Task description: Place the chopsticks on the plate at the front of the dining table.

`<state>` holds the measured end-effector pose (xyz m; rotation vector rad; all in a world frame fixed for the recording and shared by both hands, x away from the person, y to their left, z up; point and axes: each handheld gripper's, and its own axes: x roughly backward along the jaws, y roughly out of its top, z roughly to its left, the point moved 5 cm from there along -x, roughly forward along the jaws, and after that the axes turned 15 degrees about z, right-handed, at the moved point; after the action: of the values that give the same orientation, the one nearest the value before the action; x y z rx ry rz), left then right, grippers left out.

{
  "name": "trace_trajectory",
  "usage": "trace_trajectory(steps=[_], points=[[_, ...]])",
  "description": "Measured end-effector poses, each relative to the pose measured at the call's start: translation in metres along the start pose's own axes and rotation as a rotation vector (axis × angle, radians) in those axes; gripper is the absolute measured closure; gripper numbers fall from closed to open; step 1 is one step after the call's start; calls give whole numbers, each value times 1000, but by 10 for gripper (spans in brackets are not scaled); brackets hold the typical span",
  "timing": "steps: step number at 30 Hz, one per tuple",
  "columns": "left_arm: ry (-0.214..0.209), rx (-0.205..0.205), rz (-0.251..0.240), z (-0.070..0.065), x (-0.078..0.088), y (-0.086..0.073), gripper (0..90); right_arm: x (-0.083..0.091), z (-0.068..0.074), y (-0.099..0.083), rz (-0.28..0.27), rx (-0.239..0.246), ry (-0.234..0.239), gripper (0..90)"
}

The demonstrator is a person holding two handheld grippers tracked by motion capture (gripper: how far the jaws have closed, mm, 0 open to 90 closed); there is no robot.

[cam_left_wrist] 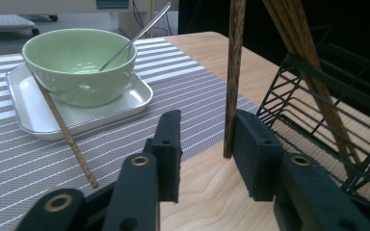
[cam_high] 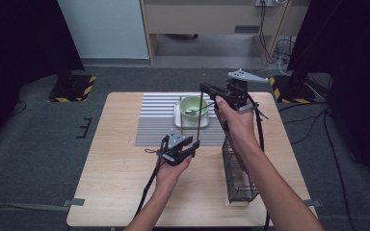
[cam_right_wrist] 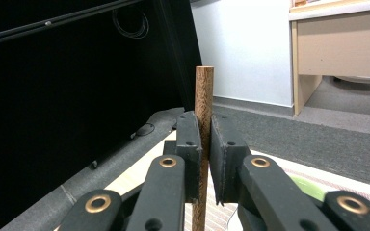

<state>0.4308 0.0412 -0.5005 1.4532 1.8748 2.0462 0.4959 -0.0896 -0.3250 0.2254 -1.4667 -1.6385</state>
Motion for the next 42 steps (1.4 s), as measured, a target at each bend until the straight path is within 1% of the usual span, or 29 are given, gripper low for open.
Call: trace_trajectory(steps=[2,5,7,10,13,14,18,19,22,24,27,28,29,31,33,38,42], points=[[0,-5,3,-1,0,0,654,0,1,0,-1,1,2,836],[-3,-15,-2,-3,1,1,712,0,2,-1,4,6,6,836],[-14,-14,-9,-4,2,2,754,0,3,-1,4,7,10,836],[-24,-14,-7,-4,2,3,812,0,4,-1,4,5,16,836],[-19,-16,-9,-3,3,3,856,-1,5,-1,7,5,18,836],[-17,-17,-8,-3,4,3,858,-1,5,-1,6,5,18,836],[13,-25,-5,-1,7,2,860,0,3,-1,13,-5,24,833],[13,-25,-5,-1,7,2,860,1,2,-1,14,-4,24,831],[31,-39,-1,0,8,1,861,2,1,-1,22,-4,21,827],[34,-41,1,0,9,1,862,2,0,-1,27,-8,24,825],[44,-45,4,1,10,0,862,1,-2,-1,44,-9,15,787],[45,-45,5,1,10,0,862,0,-4,-2,56,-13,13,789],[46,-47,7,1,10,0,863,0,-5,-2,58,-11,12,808],[51,-51,10,2,11,0,862,0,-5,-2,66,-4,15,818],[56,-52,7,3,11,0,862,0,-4,-2,68,-14,34,826],[62,-47,-6,2,11,1,851,1,0,0,58,-25,55,839],[72,-42,-12,3,11,1,810,1,2,2,51,-16,49,841]])
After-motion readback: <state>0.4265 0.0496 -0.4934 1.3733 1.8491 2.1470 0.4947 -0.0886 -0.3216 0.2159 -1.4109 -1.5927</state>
